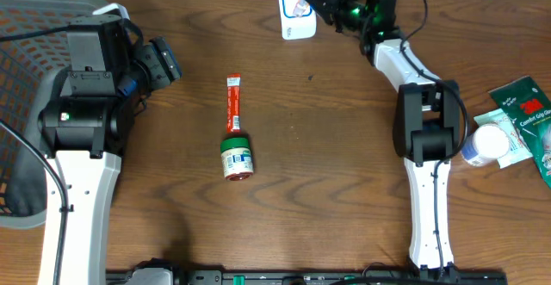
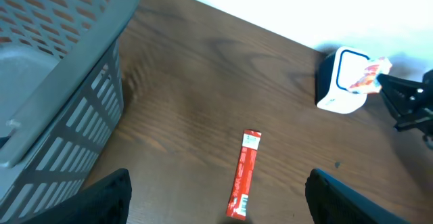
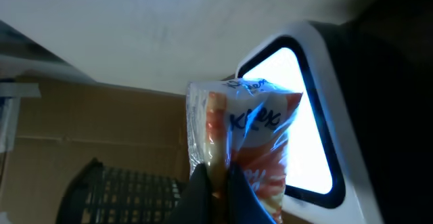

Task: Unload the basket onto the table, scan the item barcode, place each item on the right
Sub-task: 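Carry the tissue pack to the white scanner and hold it there, then move the tissue pack right and place it beside the tub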

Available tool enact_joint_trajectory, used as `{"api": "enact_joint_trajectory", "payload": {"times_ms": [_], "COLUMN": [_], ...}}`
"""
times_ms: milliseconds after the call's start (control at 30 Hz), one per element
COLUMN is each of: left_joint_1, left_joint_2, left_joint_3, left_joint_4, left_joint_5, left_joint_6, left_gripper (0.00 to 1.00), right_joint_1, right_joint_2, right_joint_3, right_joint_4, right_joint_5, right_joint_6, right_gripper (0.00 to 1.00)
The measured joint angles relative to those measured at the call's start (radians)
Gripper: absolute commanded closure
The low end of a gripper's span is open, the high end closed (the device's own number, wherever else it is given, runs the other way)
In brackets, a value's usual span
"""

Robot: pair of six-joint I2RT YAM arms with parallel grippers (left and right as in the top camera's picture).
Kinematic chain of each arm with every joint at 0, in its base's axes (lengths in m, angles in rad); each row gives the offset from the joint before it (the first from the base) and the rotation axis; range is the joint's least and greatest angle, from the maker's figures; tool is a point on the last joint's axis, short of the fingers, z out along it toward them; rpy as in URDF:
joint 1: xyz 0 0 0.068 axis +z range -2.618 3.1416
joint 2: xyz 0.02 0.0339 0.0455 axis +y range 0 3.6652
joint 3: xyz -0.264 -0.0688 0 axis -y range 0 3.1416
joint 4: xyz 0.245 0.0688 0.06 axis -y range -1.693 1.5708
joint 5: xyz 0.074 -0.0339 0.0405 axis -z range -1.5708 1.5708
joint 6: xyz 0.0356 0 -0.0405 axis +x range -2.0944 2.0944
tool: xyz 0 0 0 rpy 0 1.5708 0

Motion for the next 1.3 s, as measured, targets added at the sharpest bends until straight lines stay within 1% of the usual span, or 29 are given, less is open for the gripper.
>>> {"api": "enact_joint_trajectory", "payload": {"times_ms": [300,933,1167,1300], "left_joint_1": [0.000,0.000,0.000,0.000], "left_joint_2": [0.000,0.000,0.000,0.000], "left_joint_3": [0.000,0.000,0.000,0.000], "left_joint_4": [0.000,0.000,0.000,0.000], "left_joint_5": [0.000,0.000,0.000,0.000], "left_joint_6": [0.000,0.000,0.000,0.000], "left_gripper": [0.18,0.18,0.18,0.18], "right_joint_1": [0.034,0.034,0.027,0.018], "right_joint_2": [0.002,0.002,-0.002,-0.045], "right_joint_3": [0.004,0.005,0.005,0.005], "right_joint_4": [0.043,0.015,0.010,-0.009], "right_joint_5": [0.014,0.050,-0.025,-0.105], "right_joint_6": [-0.040,-0.072,-0.076,-0.084], "right_gripper": [0.99,0.99,0.99,0.99]}}
